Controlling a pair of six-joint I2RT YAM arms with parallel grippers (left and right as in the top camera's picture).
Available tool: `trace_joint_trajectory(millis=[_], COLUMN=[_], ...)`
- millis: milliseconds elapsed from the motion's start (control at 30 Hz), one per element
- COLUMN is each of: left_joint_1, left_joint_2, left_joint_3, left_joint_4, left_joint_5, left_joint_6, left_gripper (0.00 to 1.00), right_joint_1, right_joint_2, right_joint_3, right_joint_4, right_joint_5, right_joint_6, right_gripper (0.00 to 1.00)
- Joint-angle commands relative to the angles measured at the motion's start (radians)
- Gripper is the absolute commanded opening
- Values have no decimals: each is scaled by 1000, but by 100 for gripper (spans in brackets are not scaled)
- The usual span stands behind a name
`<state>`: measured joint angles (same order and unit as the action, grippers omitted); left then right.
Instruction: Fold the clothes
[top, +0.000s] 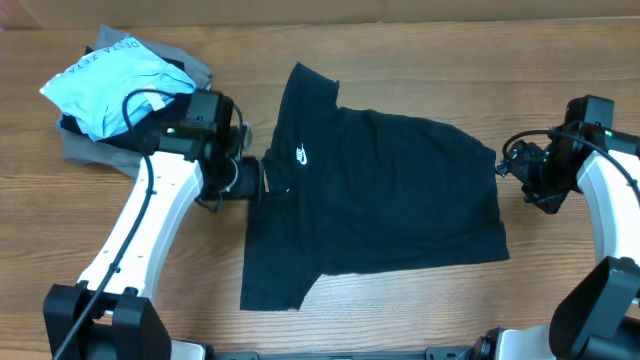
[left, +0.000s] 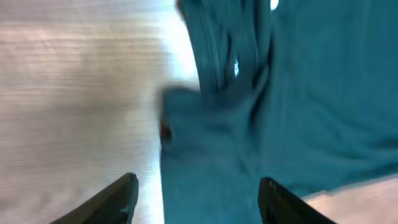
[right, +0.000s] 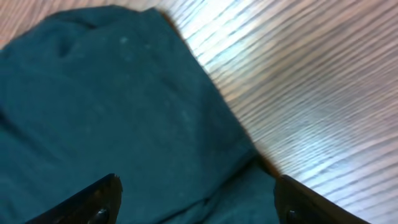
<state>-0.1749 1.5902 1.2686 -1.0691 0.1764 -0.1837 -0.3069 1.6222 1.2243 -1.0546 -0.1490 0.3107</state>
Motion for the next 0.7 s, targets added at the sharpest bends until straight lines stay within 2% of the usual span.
trace_joint_trajectory(millis=[0, 200, 400, 567, 633, 667], left_joint_1=[0, -4, 4, 4, 4, 5], left_joint_2=[73, 229, 336, 378, 399, 404], left_joint_3=[-19, -19, -19, -19, -19, -19], left_joint_4=[148, 344, 454, 513, 531, 538], left_joint_5=[-16, 8, 24, 27, 23, 18], left_joint_6=[87, 110, 110, 109, 109, 109], left_gripper=[64, 64, 56, 40, 28, 15], right_joint_1=[-4, -4, -4, -4, -4, -4], right_joint_2=[-24, -24, -24, -24, -24, -24], right_joint_3=[-2, -2, -2, -2, -2, -2], right_joint_4=[10, 0, -15, -19, -19, -18], right_joint_5=[-63, -63, -63, -62, -62, -62], right_joint_6=[3, -1, -4, -24, -24, -24], right_gripper=[81, 81, 81, 81, 81, 81])
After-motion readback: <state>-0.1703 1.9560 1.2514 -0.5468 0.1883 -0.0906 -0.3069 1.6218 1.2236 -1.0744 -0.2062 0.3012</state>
